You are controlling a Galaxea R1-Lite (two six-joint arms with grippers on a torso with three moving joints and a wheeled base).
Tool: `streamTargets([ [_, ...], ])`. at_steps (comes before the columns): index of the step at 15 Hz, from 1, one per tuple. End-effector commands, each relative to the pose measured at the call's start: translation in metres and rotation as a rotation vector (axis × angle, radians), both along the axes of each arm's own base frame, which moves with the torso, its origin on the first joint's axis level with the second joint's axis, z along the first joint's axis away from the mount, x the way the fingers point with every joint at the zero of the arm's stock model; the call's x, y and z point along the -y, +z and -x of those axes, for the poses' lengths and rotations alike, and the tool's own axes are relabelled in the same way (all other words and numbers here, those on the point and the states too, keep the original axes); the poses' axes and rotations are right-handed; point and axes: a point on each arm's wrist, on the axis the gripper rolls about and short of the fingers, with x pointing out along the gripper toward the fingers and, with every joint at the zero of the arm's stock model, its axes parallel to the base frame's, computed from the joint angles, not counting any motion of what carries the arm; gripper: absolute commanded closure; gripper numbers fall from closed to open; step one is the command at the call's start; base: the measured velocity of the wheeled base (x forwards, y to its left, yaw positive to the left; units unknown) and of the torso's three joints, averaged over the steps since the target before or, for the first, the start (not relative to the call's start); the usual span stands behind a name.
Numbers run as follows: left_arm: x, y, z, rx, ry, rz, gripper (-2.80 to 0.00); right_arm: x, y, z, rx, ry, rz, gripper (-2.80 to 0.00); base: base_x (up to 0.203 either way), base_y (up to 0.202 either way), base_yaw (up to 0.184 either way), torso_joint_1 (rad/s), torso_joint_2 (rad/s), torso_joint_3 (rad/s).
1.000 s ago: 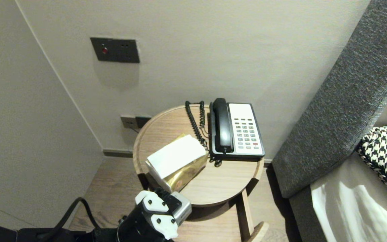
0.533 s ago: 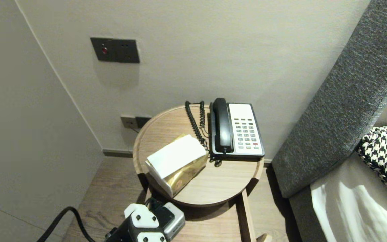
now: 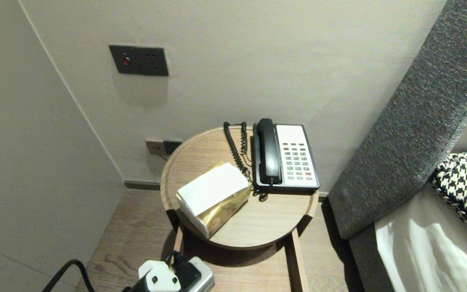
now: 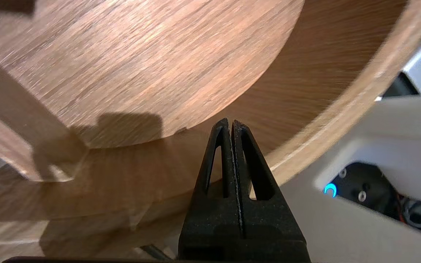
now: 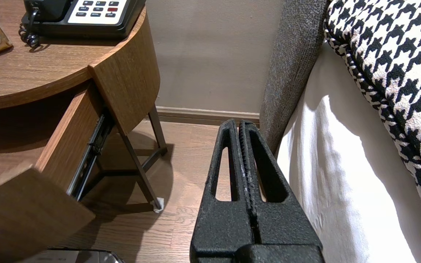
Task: Open the nightstand drawer
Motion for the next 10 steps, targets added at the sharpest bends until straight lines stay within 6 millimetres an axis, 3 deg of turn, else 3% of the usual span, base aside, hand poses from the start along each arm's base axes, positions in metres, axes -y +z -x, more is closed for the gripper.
streamTargets([
  [1,-0.004,0.001,0.005,-0.004,-0.003,0.009,0.00,0.000,-0.003,-0.001,-0.012,0.001,0.002,0.00,0.000,0.000,0.000,0.000,0.00,0.000],
  [5,-0.009,0.002,0.009,-0.011,-0.001,0.016,0.00,0.000,-0.003,-0.001,-0.012,0.001,0.001,0.00,0.000,0.000,0.000,0.000,0.00,0.000],
  [8,-0.008,0.012,0.007,-0.010,0.043,0.073,0.00,0.000,-0.003,-0.001,-0.013,0.001,0.001,0.00,0.000,0.000,0.000,0.000,0.00,0.000],
  [10,-0.008,0.030,-0.003,0.024,0.091,0.145,0.00,0.000,-0.003,-0.001,-0.012,0.001,0.001,0.00,0.000,0.000,0.000,0.000,0.00,0.000],
])
